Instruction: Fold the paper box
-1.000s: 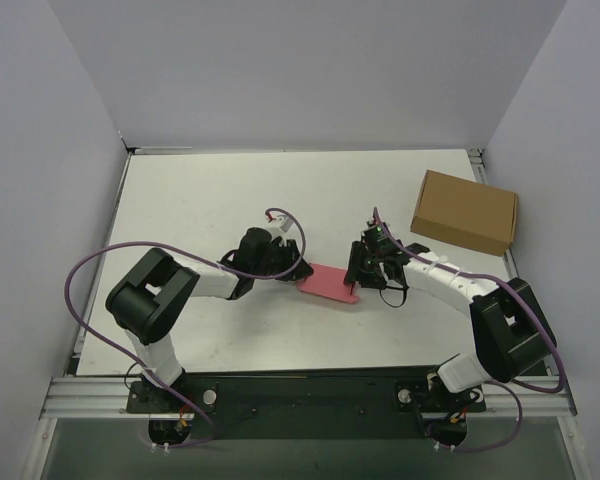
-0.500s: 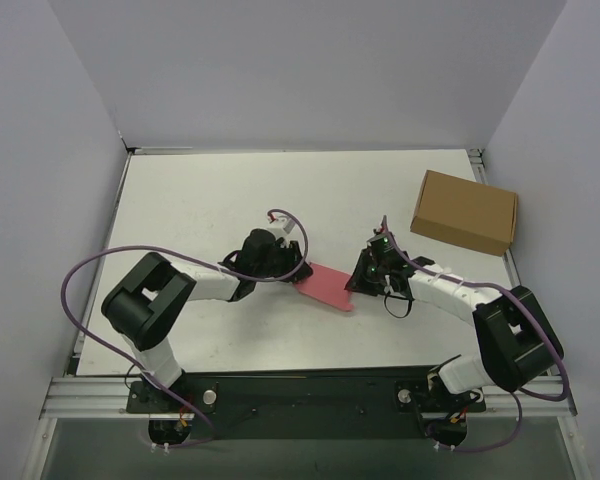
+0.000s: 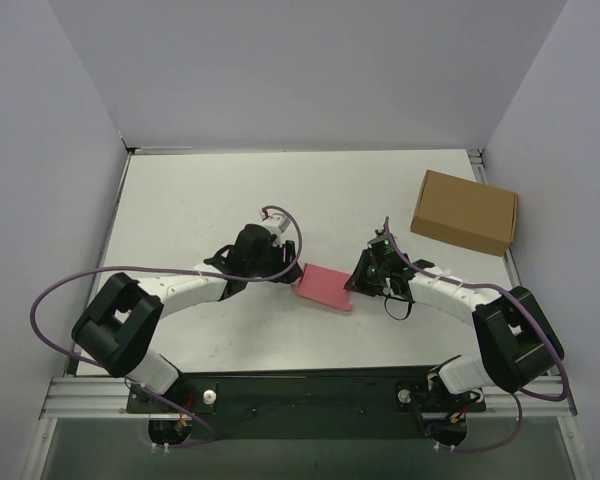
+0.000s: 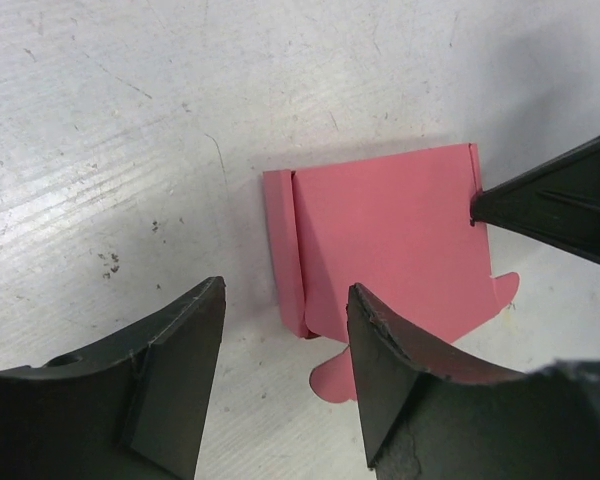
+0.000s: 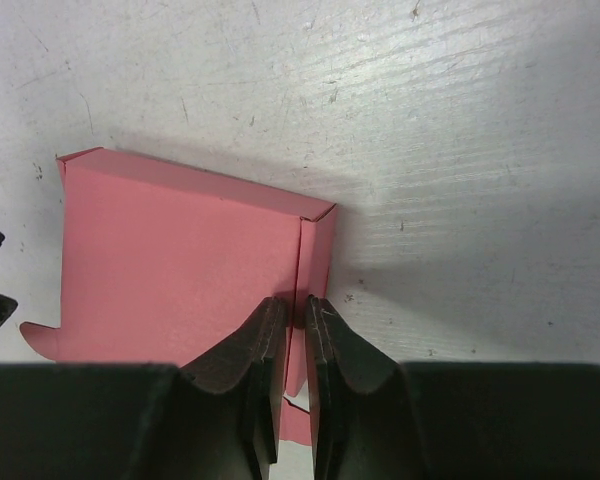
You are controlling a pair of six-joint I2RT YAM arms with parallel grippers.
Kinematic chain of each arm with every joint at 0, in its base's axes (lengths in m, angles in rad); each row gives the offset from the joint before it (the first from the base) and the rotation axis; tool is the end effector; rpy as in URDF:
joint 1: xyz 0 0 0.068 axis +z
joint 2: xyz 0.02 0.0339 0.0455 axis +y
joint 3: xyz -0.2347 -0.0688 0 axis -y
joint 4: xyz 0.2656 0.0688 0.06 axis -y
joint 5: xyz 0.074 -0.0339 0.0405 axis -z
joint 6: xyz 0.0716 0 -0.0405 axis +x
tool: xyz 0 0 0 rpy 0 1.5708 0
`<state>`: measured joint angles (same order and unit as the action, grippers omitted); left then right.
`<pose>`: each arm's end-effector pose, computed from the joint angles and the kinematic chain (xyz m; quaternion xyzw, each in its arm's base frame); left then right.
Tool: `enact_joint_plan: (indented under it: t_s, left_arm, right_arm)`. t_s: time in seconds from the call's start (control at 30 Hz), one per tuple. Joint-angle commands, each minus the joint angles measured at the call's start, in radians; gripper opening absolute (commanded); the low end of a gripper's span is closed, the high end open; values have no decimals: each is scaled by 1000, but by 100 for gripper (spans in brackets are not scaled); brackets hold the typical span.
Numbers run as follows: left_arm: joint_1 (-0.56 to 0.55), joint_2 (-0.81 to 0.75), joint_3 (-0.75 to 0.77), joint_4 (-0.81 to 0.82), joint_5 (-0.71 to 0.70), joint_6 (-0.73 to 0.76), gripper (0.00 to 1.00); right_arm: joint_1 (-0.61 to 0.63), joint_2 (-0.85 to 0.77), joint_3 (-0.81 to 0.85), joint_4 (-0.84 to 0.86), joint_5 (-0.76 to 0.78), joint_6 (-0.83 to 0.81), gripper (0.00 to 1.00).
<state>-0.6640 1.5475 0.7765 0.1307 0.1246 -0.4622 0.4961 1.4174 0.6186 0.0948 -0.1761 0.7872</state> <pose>0.2805 -0.2308 0.1194 0.1176 0.8846 -0.2861 0.3489 0.2777 0.1646 0.1035 0.0946 0.8998 0.3143 0.2874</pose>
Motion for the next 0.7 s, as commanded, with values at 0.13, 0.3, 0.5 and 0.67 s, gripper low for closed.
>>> enact_joint_plan:
  t_s: [0.13,0.3,0.5,0.67]
  left_arm:
    - [-8,-29,-31,3,92,-39,60]
    - [-13,-1,-9,23,125,-58,56]
    - [-16,34,-8,67,151,-75,53]
    - [-23,52,-16,121,158,-96,49]
  right_arm:
    - [2,26,-34,-122,66,-20,13]
    - [2,20,-33,-130,75,-25,13]
    - [2,11,-36,-133,78,-26,13]
    - [1,8,-40,-136,82,-29,13]
